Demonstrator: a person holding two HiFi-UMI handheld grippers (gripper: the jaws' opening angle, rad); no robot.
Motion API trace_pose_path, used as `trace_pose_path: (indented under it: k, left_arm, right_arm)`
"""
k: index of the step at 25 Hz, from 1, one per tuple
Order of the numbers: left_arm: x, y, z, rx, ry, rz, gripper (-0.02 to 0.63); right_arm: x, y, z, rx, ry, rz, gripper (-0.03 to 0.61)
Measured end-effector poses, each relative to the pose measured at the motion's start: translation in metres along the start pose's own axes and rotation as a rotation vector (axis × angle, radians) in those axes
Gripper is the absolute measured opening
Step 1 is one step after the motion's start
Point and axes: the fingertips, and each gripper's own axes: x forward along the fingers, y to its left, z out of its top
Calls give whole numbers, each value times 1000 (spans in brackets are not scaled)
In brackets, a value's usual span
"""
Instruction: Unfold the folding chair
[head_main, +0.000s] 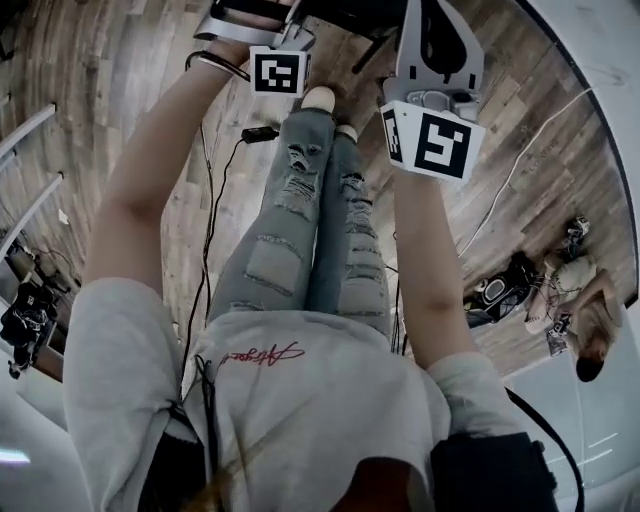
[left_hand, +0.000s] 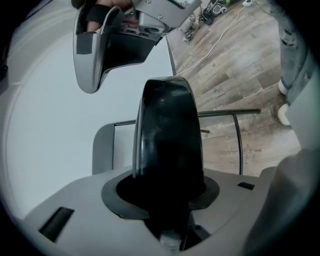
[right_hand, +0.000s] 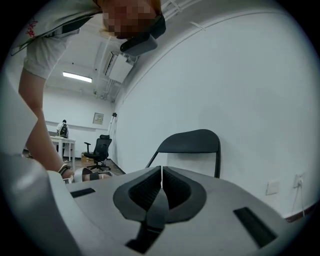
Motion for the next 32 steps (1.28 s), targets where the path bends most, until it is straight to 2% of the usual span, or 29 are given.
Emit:
trace_pose_path:
  k: [1, 5, 11, 18, 23, 28, 32]
  left_arm:
    - [-4, -12, 3, -23, -6, 11, 190]
    - [-12, -49, 5, -29, -12, 100, 202]
    - [-50, -73, 0, -19, -6, 181, 209]
    - [-76, -147, 10, -27, -34, 182, 267]
    - [-98, -204, 17, -33, -20, 163, 315]
    - [-104, -209, 23, -73, -57, 205, 315]
    - [-112, -207, 27, -99, -111, 278, 314]
  right_arm:
    - [-7, 9, -11, 3, 6, 1, 21]
    - [-17, 35, -49, -3, 9, -15, 21]
    - [-45, 89, -80, -57, 2, 3, 21]
    - [-76, 108, -104, -32, -25, -51, 21]
    - [-99, 132, -117, -42, -61, -18, 21]
    - [-112, 155, -144, -43, -55, 9, 21]
    - [-126, 165, -162, -65, -32, 40, 21]
